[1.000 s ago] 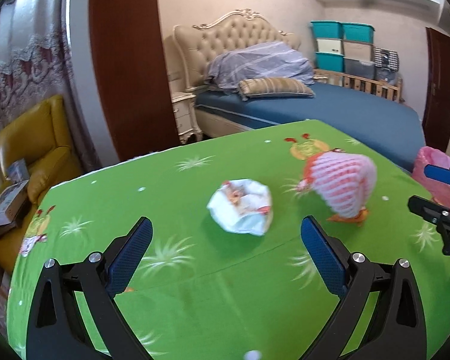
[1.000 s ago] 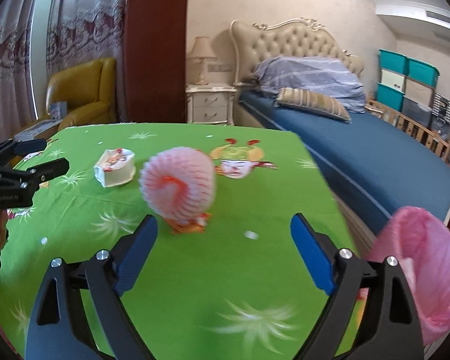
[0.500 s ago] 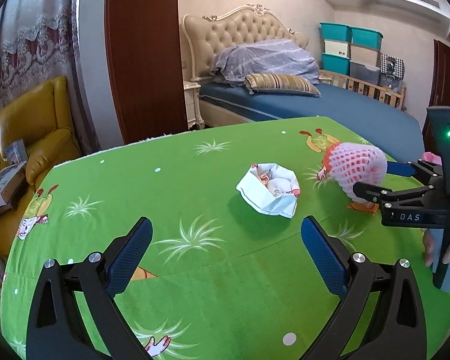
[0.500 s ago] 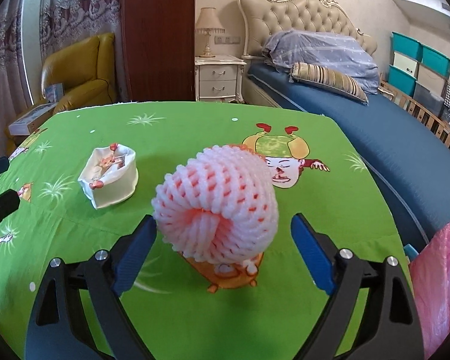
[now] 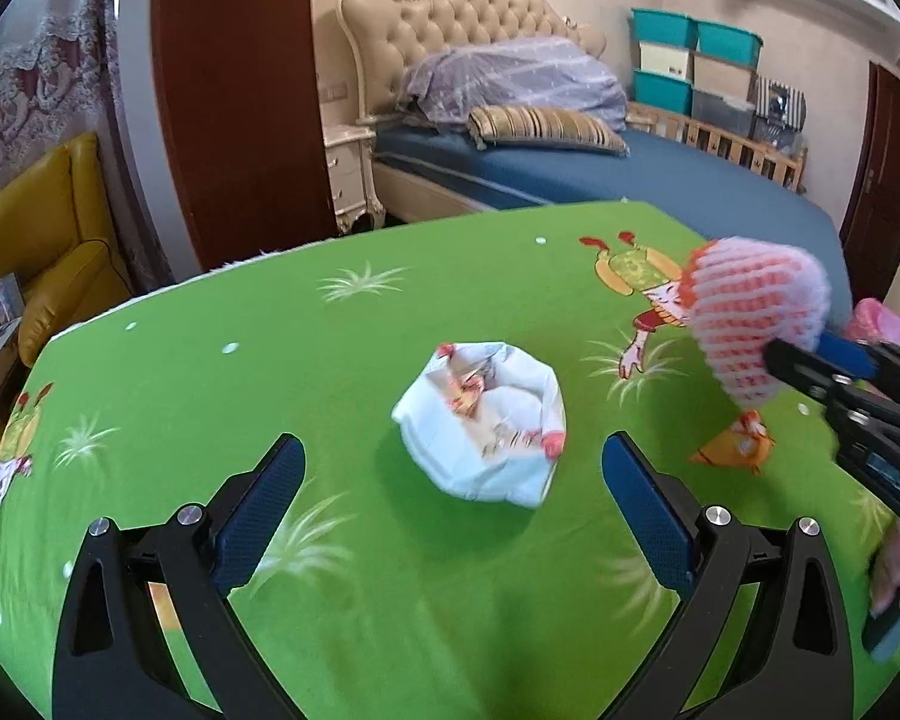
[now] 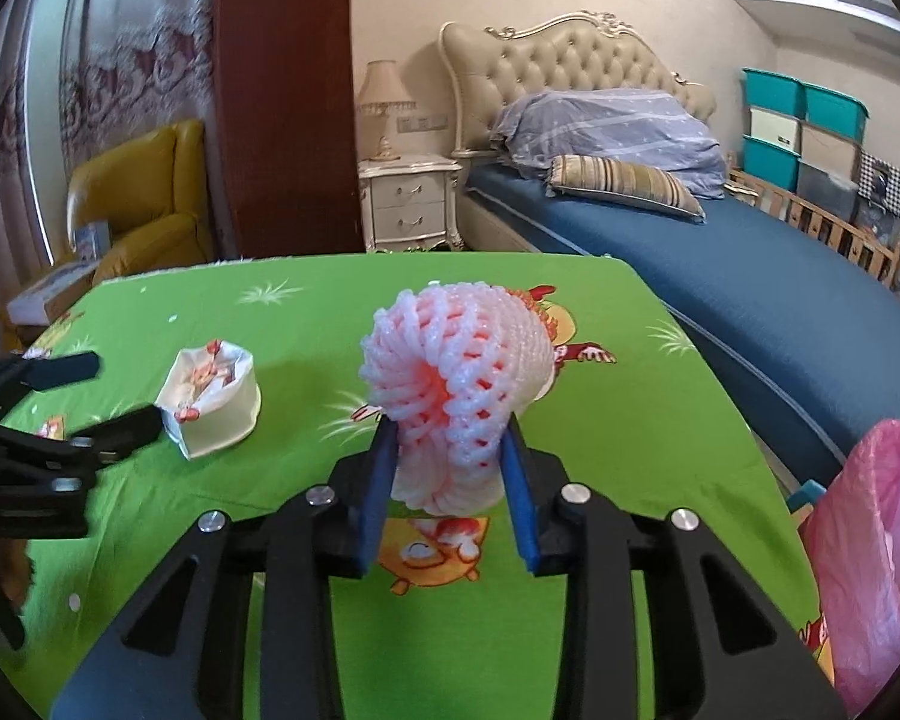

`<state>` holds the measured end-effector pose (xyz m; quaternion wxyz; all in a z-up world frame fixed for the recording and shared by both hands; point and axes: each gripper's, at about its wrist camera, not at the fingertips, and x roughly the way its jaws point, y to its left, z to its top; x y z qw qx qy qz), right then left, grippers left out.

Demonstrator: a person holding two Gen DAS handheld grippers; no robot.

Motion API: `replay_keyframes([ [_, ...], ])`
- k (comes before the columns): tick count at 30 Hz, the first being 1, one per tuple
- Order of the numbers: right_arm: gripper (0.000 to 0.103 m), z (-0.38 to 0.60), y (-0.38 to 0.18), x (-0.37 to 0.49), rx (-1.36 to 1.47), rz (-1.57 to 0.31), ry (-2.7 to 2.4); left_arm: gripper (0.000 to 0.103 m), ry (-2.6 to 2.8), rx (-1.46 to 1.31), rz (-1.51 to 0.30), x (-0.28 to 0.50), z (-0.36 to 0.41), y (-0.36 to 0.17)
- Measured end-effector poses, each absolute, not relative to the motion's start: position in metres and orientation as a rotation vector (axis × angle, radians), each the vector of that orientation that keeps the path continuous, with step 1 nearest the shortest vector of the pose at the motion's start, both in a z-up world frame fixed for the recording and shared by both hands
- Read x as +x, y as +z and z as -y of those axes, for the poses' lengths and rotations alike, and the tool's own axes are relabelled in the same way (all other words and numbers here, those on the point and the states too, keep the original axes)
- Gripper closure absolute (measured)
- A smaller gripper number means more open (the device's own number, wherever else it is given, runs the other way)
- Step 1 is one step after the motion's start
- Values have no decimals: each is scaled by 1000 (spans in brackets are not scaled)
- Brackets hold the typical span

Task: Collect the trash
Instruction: 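Grasp the pink foam net with the right tool while the left tool grasps the white tissue cup, then carry the tissue cup and pink foam net over to the pink wastebasket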

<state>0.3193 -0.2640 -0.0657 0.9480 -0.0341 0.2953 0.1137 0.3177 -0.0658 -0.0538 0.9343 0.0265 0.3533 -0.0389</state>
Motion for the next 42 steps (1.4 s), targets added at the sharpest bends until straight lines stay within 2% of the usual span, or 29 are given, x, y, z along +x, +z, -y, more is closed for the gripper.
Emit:
replay_keyframes([
  [7,70,260,-65,314,-95,-586,230,9,-64,102,-826,361,83,-75],
  [9,70,260,-65,314,-97,-583,229,22,-60,101,-840,364,82,-78],
  [10,69,260,-65,314,-97,-585,229,34,-59,100,-845,365,82,-79],
  [26,69,260,-63,307,-91,-595,229,35,-52,27,-654,291,66,-55],
  [42,69,247,-58,209,-168,-534,273,34,-60,72,-547,214,71,-39],
])
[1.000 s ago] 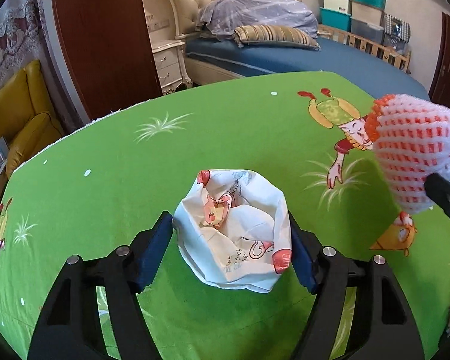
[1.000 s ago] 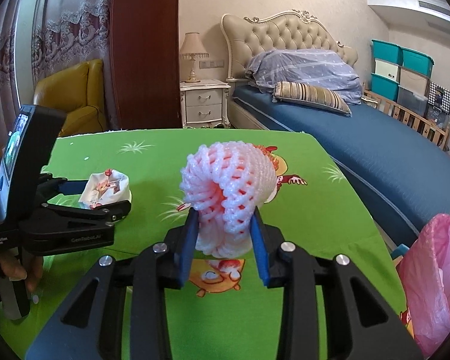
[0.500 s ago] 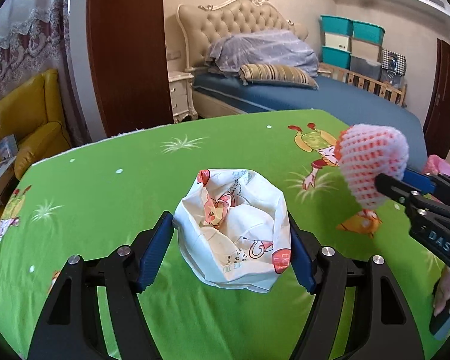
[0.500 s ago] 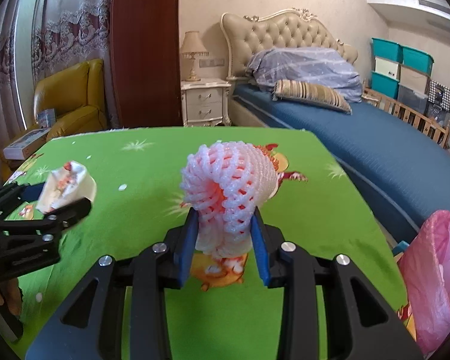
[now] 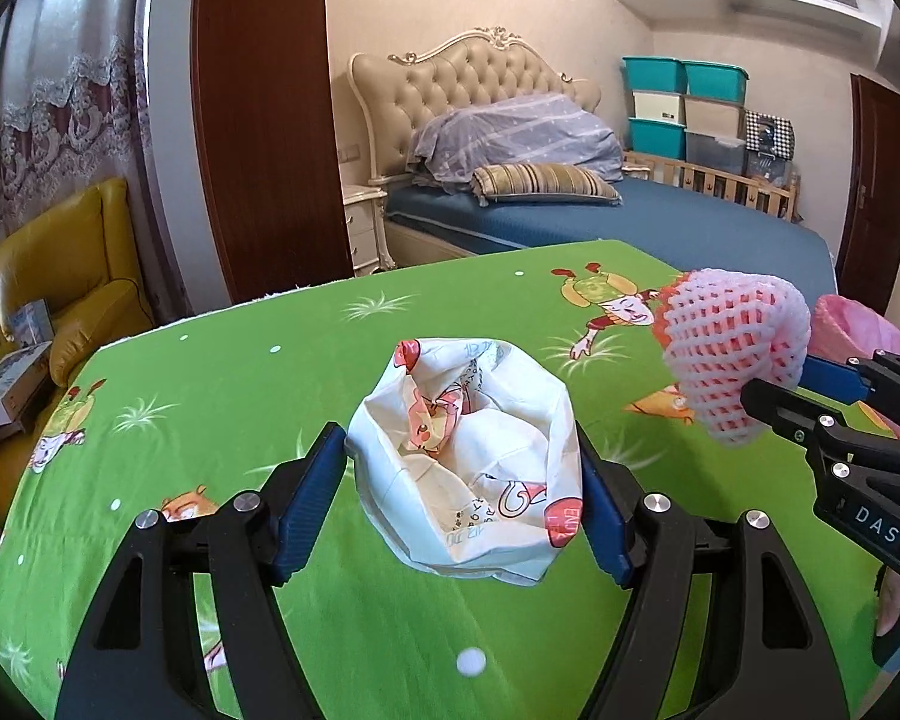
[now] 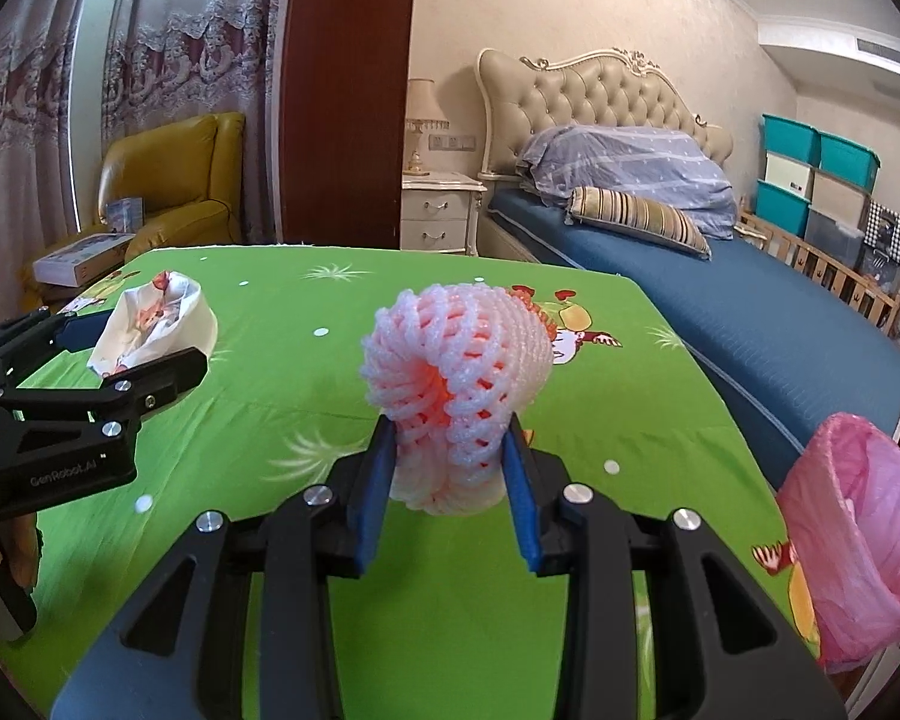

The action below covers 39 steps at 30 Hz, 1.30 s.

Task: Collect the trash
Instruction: 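Carry the tissue cup and pink foam net over to the pink wastebasket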

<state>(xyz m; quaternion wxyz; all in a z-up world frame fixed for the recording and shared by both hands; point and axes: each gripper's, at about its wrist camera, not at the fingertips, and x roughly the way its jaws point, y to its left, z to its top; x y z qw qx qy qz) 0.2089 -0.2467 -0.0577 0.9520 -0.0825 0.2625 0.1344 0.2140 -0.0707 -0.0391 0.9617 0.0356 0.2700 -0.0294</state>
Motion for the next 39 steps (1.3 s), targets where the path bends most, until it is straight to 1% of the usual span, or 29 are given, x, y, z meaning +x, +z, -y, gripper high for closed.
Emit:
replay_keyframes([
  [8,68,254,-54,175,-173,-515,287,34,-66,82,-532,189,75,-45],
  [24,68,278,-47,133,-181,-478,275,34,-95,92,-472,153,89,-44],
  [39,68,327,-46,103,-127,-447,199,34,-197,184,-454,139,137,-38],
])
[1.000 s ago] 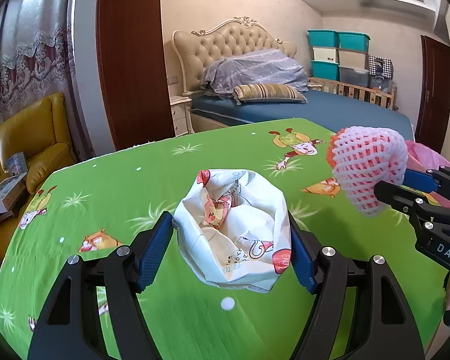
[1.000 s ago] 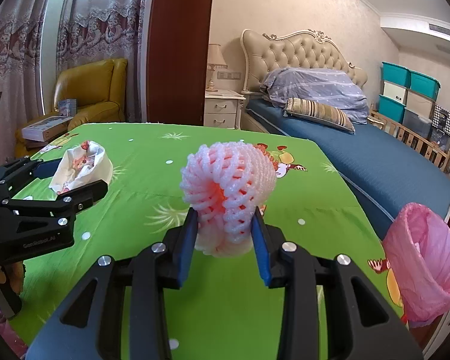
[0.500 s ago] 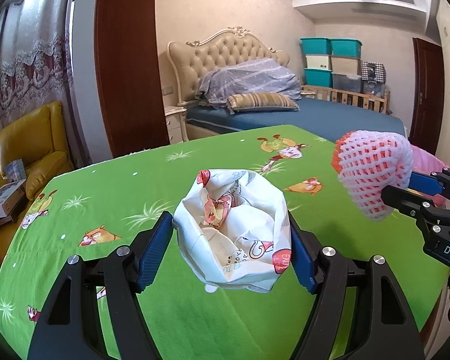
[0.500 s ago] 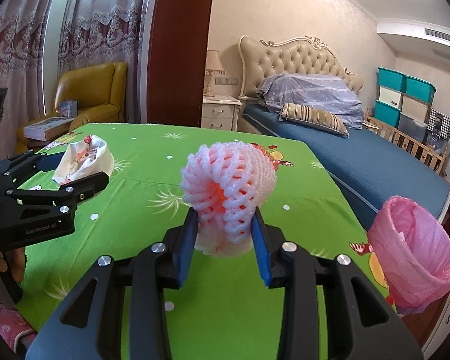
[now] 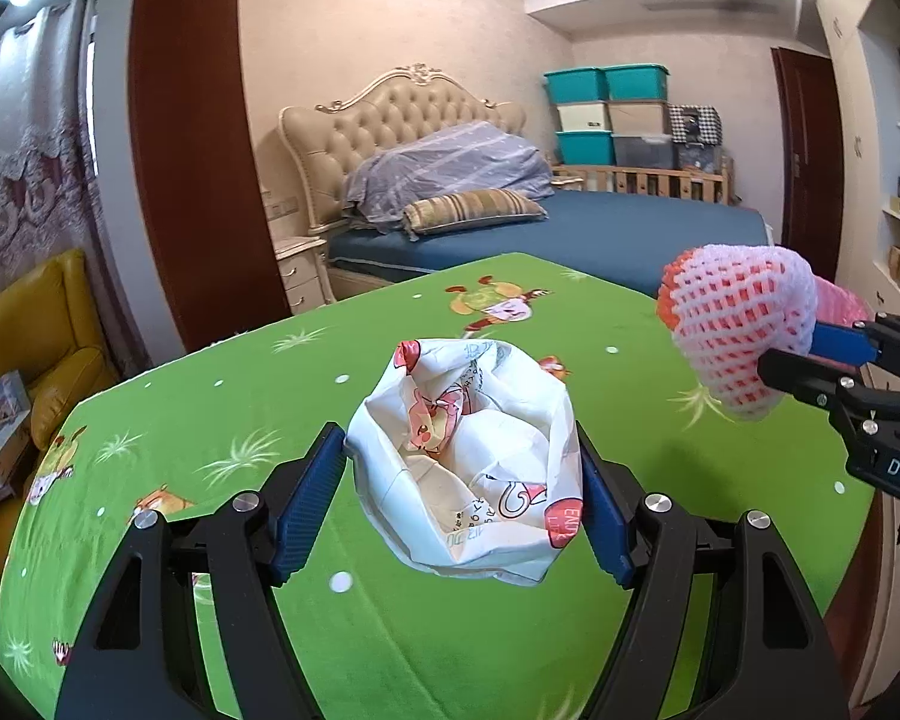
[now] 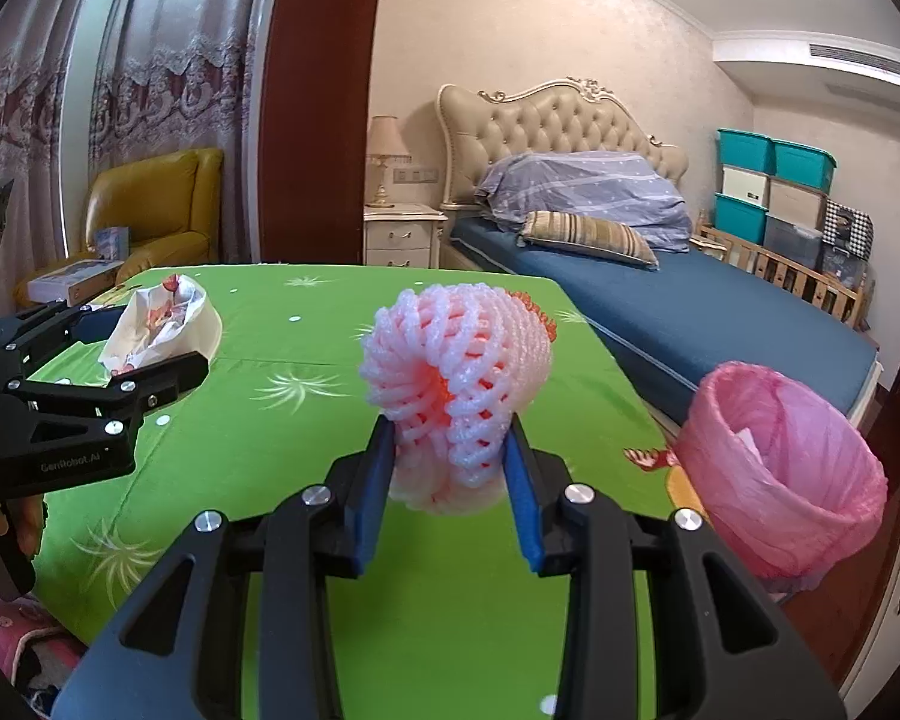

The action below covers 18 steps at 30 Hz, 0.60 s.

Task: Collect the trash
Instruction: 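Carry the tissue cup and pink foam net over to the pink wastebasket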

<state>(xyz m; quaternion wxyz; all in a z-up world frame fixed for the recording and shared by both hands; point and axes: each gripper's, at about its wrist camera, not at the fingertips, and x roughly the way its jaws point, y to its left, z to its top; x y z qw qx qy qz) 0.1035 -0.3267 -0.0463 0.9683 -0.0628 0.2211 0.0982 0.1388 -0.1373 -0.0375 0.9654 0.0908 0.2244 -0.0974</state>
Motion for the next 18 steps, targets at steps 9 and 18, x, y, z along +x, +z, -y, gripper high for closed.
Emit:
replay_keyframes([
  [9,68,354,-36,92,-123,-405,122,34,-257,228,-450,138,165,-33],
  [18,68,394,-32,78,-121,-375,43,34,-360,243,-444,138,198,-21],
])
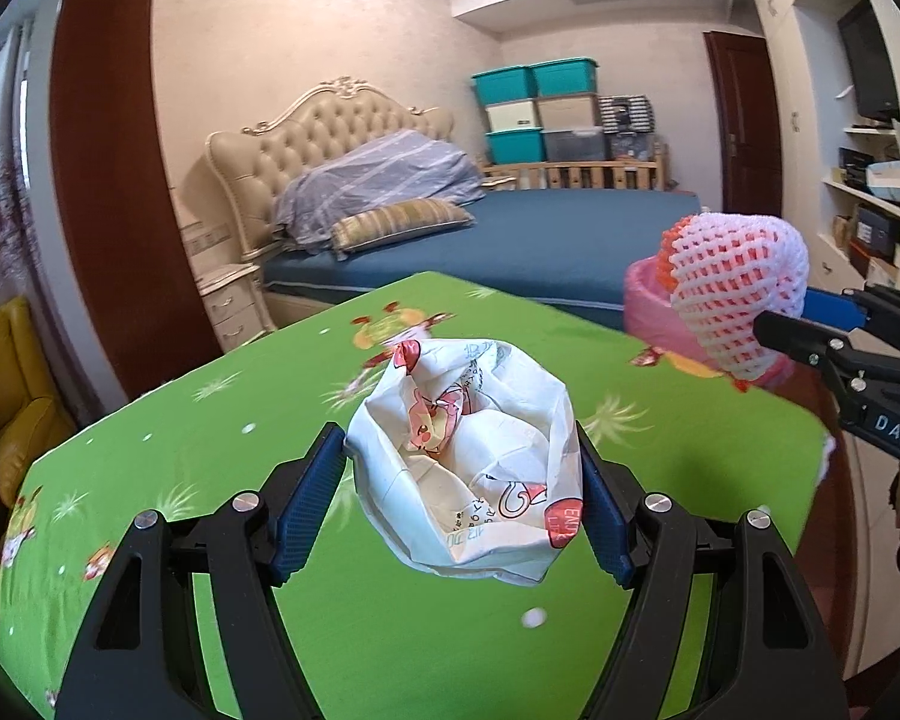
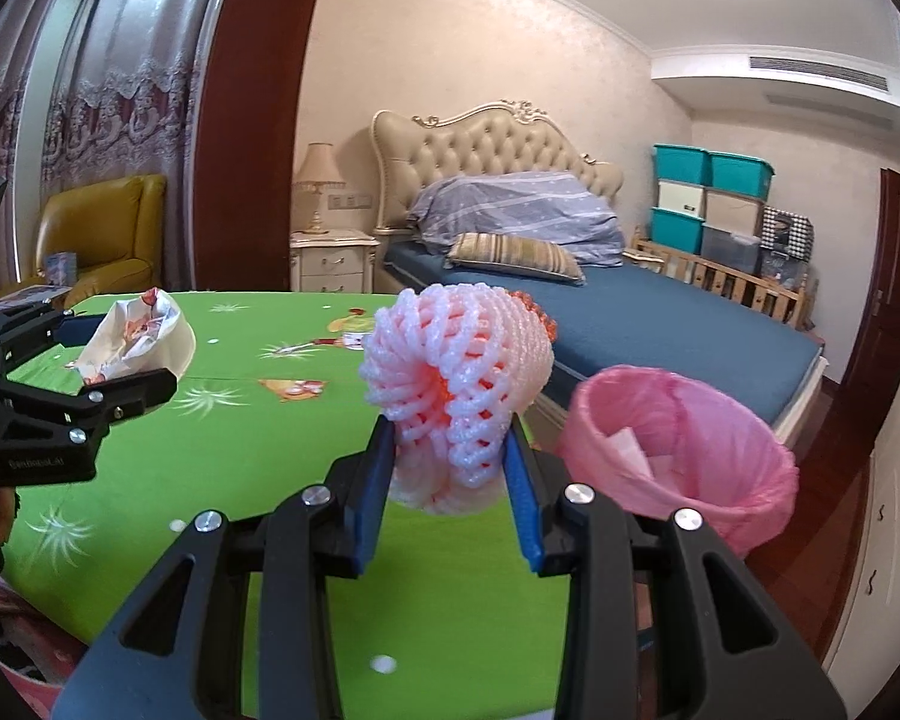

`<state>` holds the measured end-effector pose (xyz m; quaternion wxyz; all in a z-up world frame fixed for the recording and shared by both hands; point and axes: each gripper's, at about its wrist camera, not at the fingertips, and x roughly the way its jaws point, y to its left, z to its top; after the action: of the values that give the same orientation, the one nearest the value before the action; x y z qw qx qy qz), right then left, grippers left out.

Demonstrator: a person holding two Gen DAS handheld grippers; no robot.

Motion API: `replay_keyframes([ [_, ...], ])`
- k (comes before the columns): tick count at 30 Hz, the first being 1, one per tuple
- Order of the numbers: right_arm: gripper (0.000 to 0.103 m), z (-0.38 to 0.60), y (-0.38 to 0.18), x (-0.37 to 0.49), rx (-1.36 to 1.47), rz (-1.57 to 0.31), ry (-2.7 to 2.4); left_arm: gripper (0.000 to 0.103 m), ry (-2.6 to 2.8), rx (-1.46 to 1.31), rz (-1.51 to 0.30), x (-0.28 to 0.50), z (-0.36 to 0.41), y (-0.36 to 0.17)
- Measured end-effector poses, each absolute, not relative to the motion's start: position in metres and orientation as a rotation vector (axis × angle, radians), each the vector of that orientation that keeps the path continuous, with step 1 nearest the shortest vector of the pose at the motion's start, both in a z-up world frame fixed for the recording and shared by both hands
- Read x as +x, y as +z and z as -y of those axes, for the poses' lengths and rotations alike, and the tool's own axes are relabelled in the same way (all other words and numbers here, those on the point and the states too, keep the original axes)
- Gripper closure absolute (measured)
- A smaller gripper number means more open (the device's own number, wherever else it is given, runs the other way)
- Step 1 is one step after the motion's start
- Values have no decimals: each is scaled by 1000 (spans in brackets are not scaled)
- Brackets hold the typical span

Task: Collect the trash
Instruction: 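Carry the tissue cup and pink foam net over to the pink wastebasket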

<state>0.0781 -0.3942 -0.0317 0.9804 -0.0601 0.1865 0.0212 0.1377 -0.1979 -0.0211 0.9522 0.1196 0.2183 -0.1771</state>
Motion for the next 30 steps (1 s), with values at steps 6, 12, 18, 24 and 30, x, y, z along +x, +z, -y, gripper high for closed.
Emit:
replay_keyframes([
  [6,68,424,-33,71,-114,-375,-24,34,-461,239,-467,144,227,-15],
  [12,67,467,-31,65,-92,-366,-119,34,-580,244,-488,156,268,-4],
  [18,67,510,-28,62,-69,-355,-197,34,-643,268,-473,176,316,8],
  [24,67,543,-30,65,-41,-362,-231,33,-713,275,-494,195,368,13],
  [30,66,575,-31,84,-29,-384,-232,33,-768,241,-531,224,410,11],
])
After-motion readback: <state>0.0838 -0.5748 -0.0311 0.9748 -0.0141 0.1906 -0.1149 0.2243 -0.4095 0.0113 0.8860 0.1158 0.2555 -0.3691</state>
